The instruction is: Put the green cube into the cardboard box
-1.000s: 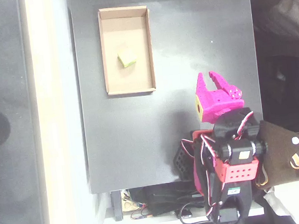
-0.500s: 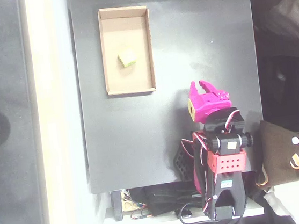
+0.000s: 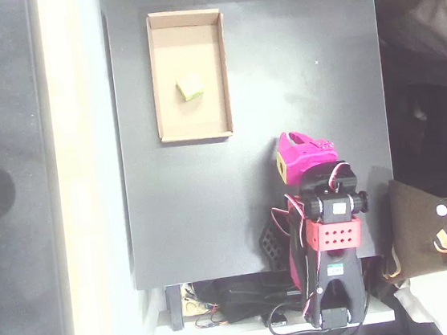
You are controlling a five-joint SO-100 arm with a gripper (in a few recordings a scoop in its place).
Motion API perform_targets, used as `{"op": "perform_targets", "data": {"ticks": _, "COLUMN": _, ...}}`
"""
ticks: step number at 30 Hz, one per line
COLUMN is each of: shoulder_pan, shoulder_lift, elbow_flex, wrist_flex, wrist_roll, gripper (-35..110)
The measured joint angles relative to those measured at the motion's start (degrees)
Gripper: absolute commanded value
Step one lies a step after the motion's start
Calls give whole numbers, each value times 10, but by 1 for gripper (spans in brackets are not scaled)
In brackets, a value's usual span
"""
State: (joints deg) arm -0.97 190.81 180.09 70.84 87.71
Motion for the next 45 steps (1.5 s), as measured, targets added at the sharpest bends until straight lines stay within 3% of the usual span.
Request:
{"op": "perform_targets", "data": {"ticks": 17, "shoulder_pan": 1, "shoulder_lift": 4, "elbow_flex": 2, "wrist_flex": 83, "wrist_roll": 5, "gripper": 3}}
{"op": "perform_targets", "data": {"ticks": 45, "shoulder_pan": 1, "shoulder_lift": 5, "elbow_flex": 2, "wrist_flex": 84, "wrist_roll": 6, "gripper": 3}}
